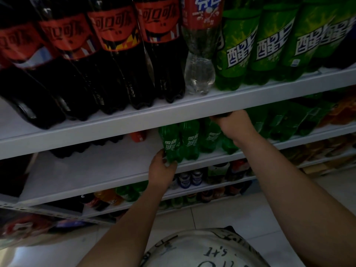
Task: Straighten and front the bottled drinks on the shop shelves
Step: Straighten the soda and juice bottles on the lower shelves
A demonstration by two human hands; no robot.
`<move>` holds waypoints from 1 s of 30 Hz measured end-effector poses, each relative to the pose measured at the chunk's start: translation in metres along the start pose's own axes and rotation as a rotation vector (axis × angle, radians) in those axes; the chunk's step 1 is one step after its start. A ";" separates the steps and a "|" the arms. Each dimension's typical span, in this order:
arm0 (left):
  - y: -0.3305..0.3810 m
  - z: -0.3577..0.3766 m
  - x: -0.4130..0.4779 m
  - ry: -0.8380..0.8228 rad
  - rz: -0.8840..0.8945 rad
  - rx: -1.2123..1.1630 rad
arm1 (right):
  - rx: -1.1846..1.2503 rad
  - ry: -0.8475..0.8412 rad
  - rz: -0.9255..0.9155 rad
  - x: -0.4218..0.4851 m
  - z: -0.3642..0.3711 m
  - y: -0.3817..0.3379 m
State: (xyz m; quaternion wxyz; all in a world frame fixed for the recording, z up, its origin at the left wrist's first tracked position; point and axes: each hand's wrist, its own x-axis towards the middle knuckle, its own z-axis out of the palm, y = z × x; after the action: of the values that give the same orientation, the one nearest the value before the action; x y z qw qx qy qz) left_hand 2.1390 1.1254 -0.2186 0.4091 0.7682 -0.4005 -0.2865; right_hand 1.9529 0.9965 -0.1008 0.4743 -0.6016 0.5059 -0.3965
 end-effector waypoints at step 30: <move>-0.002 0.005 0.008 -0.036 0.061 0.115 | -0.225 -0.238 0.090 0.005 -0.005 0.005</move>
State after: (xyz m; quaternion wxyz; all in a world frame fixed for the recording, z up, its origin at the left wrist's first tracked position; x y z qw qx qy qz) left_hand 2.1394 1.1173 -0.2237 0.3654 0.7725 -0.4471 -0.2643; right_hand 1.9477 0.9901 -0.1050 0.4779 -0.6703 0.5138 -0.2416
